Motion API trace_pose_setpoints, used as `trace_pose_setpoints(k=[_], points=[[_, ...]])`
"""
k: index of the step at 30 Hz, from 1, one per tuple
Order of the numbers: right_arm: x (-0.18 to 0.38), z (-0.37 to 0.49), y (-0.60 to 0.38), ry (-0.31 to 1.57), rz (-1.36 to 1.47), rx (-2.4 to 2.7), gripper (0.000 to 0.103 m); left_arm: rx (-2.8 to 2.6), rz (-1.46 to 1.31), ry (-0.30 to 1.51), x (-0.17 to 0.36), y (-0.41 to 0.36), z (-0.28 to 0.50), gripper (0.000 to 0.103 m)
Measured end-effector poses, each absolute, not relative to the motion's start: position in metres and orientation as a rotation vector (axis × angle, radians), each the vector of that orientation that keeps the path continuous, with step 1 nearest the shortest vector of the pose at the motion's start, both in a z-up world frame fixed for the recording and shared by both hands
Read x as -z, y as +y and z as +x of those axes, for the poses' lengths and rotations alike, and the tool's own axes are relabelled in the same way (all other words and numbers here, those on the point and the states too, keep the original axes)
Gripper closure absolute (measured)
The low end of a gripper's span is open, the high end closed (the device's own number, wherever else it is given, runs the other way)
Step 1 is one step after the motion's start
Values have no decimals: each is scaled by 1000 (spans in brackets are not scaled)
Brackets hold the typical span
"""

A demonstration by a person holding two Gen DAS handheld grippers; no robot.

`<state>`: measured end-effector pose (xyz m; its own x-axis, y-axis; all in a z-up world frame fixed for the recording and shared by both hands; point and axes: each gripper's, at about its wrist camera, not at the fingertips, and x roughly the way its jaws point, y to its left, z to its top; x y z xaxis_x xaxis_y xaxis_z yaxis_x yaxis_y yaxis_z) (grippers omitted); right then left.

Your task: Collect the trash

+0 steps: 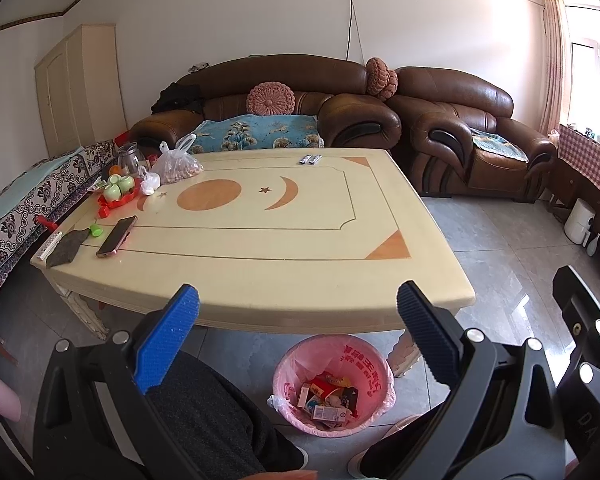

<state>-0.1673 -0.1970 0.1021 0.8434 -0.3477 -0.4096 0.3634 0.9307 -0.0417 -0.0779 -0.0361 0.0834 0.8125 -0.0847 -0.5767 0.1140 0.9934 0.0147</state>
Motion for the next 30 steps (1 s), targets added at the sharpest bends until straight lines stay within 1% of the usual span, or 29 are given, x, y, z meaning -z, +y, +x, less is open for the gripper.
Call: trace_pose_setpoints(k=[30], points=[[-103, -167, -198, 426, 38, 369, 7, 99, 47, 600, -83, -35, -80, 6]])
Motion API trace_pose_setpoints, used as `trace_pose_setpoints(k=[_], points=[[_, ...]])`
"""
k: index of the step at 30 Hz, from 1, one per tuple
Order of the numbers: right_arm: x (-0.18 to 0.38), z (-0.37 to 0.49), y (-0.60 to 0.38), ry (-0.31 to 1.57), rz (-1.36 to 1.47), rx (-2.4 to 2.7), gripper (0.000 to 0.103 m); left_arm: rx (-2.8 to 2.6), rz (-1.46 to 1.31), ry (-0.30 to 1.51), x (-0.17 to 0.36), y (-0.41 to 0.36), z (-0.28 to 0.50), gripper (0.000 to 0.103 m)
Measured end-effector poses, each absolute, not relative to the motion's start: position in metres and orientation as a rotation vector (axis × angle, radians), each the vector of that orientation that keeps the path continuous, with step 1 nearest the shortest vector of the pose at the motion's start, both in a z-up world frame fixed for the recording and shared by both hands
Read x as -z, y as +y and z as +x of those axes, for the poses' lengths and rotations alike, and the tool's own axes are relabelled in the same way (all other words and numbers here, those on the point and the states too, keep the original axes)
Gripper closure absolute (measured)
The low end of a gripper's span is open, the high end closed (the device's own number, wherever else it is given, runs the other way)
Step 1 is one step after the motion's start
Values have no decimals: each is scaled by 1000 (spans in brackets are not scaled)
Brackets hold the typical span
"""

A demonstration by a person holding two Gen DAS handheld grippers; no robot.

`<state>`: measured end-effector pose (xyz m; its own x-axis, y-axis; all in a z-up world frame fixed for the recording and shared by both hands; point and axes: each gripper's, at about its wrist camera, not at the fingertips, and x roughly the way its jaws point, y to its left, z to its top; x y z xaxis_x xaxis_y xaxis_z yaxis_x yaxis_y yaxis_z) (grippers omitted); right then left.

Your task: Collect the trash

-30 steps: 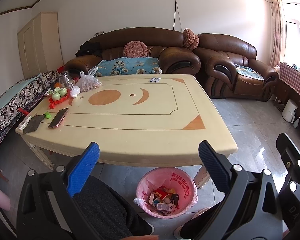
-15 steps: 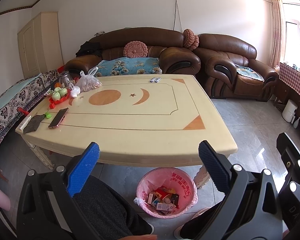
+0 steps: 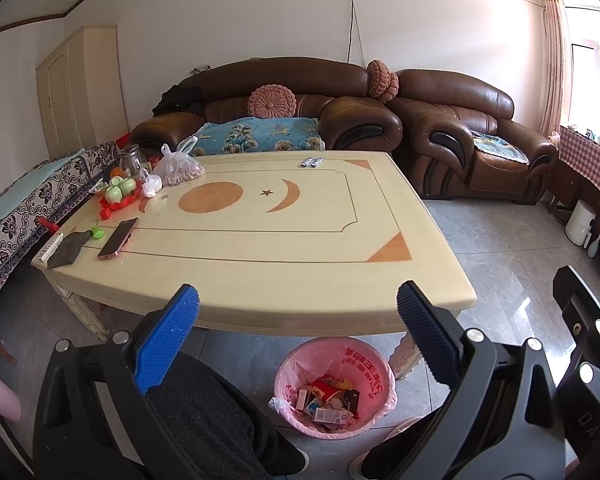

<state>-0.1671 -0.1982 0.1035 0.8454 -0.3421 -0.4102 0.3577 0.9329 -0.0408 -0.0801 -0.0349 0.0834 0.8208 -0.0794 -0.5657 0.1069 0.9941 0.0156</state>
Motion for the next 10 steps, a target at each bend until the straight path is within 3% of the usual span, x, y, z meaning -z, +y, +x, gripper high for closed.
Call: trace_pose_setpoints(k=[10], points=[[-104, -168, -200, 423, 41, 369, 7, 120, 47, 625, -82, -37, -78, 6]])
